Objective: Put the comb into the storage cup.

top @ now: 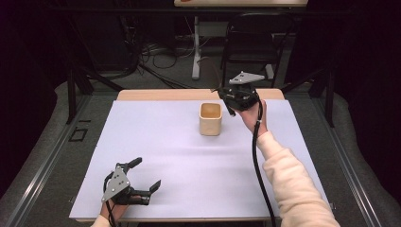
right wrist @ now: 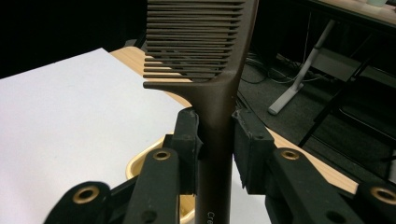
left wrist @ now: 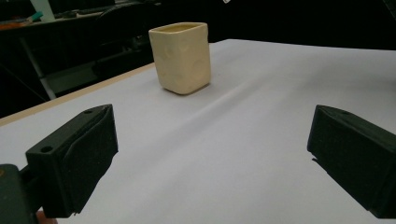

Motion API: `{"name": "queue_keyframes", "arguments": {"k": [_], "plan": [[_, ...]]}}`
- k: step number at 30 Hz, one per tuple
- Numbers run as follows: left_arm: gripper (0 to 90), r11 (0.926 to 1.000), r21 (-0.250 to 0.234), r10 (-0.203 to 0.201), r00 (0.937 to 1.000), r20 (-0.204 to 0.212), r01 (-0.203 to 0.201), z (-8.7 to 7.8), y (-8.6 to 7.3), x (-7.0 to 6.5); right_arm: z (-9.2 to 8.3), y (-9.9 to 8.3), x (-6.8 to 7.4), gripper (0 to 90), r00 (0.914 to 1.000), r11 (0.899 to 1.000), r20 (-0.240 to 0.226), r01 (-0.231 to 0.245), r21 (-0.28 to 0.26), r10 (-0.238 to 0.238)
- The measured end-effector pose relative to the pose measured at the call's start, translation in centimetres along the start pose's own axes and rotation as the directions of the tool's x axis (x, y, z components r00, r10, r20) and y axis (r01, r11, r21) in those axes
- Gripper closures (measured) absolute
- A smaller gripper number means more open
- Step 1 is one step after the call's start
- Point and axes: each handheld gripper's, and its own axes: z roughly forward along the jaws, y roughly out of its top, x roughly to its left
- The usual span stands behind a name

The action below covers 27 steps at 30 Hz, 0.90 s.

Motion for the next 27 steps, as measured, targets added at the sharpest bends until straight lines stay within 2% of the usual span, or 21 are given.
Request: {"name": "queue_keyframes", "arguments": {"k": [15, 27], "plan": [[2.0, 1.0000, -0.002, 0.000, 1.0000, 0.001, 0.000, 0.00, 0.00, 0.01, 0.38, 0.43, 0.32, 72.0, 0.9999, 0.999, 0.010, -0.010, -0.041, 0.010], [2.0, 1.0000, -0.001, -0.001, 1.0000, -0.004, 0.001, 0.08, -0.02, 0.01, 0.62, 0.64, 0.69, 72.0, 1.0000, 0.999, 0.004, -0.005, -0.050, 0.005]]}}
